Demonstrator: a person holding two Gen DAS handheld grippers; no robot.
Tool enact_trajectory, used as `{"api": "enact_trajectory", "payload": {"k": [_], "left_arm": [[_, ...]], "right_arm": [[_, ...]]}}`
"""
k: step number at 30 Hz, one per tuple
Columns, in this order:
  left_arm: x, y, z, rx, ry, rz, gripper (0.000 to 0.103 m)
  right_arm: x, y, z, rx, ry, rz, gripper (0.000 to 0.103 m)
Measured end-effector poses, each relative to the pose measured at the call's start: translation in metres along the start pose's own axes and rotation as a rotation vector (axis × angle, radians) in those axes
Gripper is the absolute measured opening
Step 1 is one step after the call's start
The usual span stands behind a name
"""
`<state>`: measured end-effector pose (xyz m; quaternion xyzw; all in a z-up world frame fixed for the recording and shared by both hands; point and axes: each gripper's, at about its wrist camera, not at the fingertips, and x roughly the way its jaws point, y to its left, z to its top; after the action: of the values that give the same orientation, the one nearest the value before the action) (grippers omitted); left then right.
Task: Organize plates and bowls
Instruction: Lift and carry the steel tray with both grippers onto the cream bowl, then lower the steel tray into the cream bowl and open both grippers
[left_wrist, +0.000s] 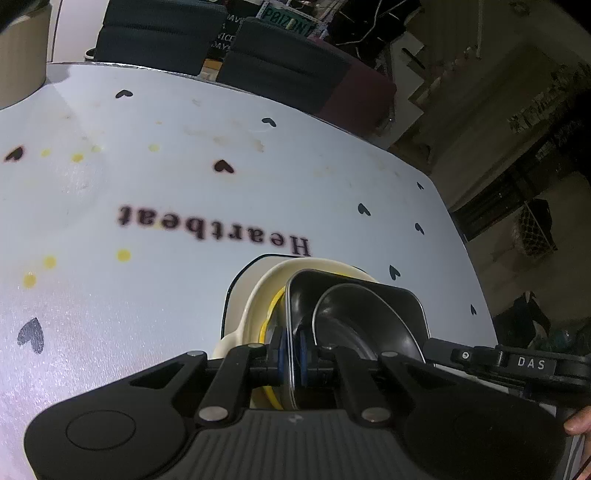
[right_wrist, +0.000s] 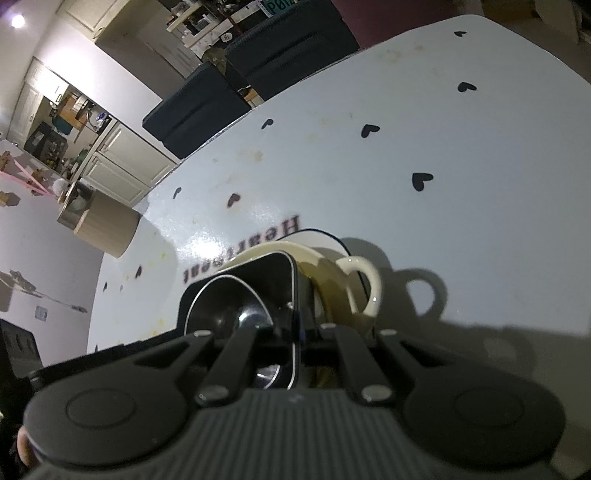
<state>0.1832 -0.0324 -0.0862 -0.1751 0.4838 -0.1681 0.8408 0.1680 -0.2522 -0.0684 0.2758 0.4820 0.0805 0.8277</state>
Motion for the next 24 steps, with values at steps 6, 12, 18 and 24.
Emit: {"api": "enact_trajectory", "payload": {"k": [6,12,18,24], "left_arm": [[0.001,-0.001,0.000,0.004,0.014,0.003,0.007],[-0.001,-0.002,-0.002,0.024,0.029,0.015,0.009],[-0.009,-0.004,-0.002,0.048,0.025,0.030,0.011],[-0.023,-0.013,-0.005,0.102,0.001,0.058,0.023]], "right_arm": [[0.002,-0.002,0.000,-0.001,0.010,-0.002,0.005],[0.005,0.001,0.001,-0.019,0.018,-0.024,0.006],[-0.002,0.007,0.002,-0.057,-0.002,-0.056,0.010],[-0.019,0.012,0.003,-0.110,-0.062,-0.063,0.010]]}}
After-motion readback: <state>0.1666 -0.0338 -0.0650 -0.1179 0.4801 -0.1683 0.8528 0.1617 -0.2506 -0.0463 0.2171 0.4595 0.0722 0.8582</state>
